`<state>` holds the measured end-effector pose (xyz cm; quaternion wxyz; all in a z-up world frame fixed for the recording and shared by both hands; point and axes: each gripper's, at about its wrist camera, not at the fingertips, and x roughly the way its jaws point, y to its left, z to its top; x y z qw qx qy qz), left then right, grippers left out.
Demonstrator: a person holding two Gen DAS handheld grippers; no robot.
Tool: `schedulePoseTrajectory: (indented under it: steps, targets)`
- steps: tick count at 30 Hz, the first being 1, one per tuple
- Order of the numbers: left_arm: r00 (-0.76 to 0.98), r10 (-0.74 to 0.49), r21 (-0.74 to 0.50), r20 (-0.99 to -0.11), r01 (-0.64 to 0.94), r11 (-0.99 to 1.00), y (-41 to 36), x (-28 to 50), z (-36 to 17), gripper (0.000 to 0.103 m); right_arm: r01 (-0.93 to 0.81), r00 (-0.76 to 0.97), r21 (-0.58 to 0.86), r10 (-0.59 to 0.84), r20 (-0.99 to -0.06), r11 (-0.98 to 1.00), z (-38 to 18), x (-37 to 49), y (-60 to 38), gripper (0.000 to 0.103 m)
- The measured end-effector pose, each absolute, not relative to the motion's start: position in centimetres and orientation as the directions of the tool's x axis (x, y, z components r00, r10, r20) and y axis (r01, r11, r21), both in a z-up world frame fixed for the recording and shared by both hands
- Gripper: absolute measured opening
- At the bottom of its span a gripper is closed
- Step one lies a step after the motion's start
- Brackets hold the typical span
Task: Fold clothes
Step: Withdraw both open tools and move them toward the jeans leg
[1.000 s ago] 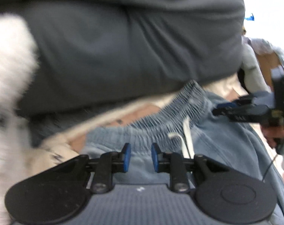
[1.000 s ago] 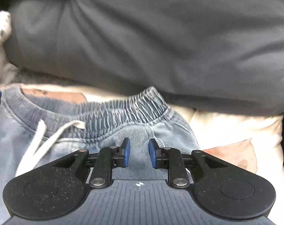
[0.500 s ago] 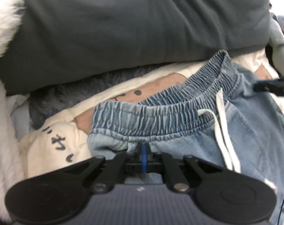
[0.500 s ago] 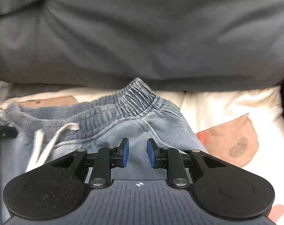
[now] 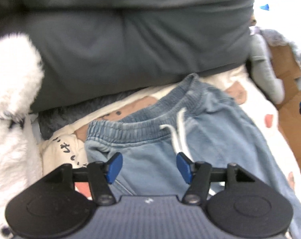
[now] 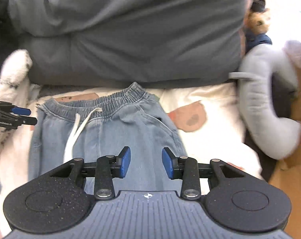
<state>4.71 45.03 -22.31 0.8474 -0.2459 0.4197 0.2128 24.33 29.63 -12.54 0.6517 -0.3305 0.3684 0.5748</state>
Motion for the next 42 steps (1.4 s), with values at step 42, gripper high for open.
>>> schedulePoseTrajectory:
  steps: [42]
  targets:
    - [0.642,0.058,-0.296,-0.764,-0.429,0.853,31.6,-2.0,-2.4,0.074,-0.829,0.497,-0.178,0.55,-0.672,0.531,25.1,18.1,-19.8,0.047]
